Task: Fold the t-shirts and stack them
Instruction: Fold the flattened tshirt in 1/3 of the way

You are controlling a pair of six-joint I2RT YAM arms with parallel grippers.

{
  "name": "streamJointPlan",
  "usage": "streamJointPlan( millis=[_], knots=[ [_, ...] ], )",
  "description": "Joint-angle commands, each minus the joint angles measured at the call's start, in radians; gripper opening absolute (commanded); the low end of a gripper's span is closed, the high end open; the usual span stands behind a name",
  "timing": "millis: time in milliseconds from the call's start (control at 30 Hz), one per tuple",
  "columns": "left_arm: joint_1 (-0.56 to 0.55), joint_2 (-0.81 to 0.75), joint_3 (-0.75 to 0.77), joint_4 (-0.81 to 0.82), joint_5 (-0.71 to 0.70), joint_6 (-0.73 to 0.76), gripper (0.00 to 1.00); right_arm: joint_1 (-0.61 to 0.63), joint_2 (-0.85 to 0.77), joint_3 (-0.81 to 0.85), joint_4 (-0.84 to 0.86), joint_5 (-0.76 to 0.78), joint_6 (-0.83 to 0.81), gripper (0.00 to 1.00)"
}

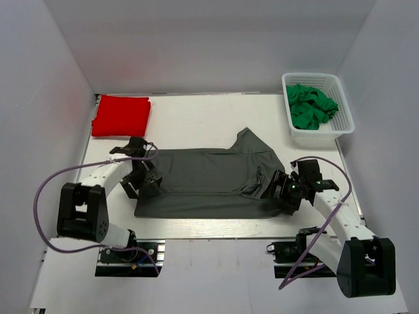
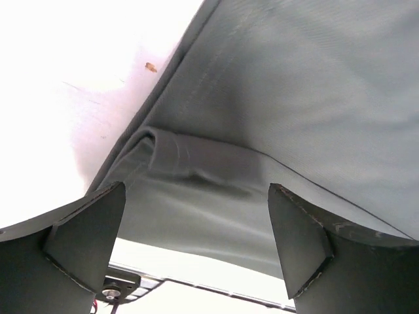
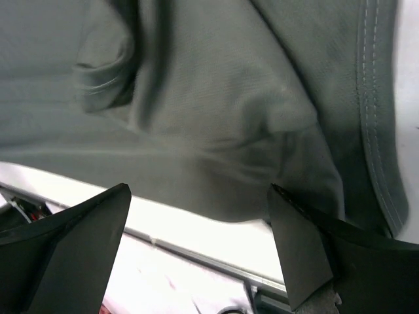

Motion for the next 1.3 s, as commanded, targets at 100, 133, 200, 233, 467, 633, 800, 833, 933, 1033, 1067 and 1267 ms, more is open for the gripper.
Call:
streamJointPlan(
  millis=[100,133,200,233,467,633,800,833,933,1033,1067,1267],
  knots=[
    [0.002,-0.052,0.214,-0.026,-0.124,0.041,1.00,0.030,0.053,0.271,-0.034,-0.012,-0.079,0.90],
    [0.002,-0.037,0.278,-0.026,-0.164,0.042,1.00,0.039,0.088,0.297,-0.020,-0.020,-0.076,0.90],
    [0.026,0.010,0.343,-0.037,-0.221,0.042,1.00,0.056,0.131,0.300,0.052,-0.049,-0.069,0.90],
    [0.026,0.026,0.407,-0.037,-0.222,0.042,1.00,0.069,0.145,0.302,0.060,-0.055,-0.062,0.90],
    [0.025,0.115,0.463,0.003,-0.171,0.072,1.00,0.132,0.240,0.288,0.068,-0.003,-0.053,0.90],
    [0.025,0.106,0.406,0.014,-0.180,0.072,1.00,0.174,0.286,0.268,0.138,-0.020,-0.026,0.90],
    [0.025,0.096,0.383,0.014,-0.202,0.072,1.00,0.213,0.370,0.280,0.158,-0.017,0.000,0.90],
    [0.025,0.096,0.383,0.014,-0.202,0.072,1.00,0.216,0.375,0.280,0.170,-0.011,0.006,0.90],
    [0.025,0.087,0.383,0.014,-0.202,0.072,1.00,0.228,0.398,0.288,0.167,0.015,0.032,0.87],
    [0.025,0.087,0.363,0.023,-0.202,0.072,1.00,0.236,0.413,0.293,0.163,0.058,0.062,0.78],
    [0.025,0.087,0.363,0.023,-0.202,0.072,1.00,0.239,0.417,0.296,0.163,0.061,0.066,0.76],
    [0.025,0.087,0.352,0.032,-0.188,0.072,1.00,0.248,0.449,0.351,0.121,0.106,0.090,0.33]
  ],
)
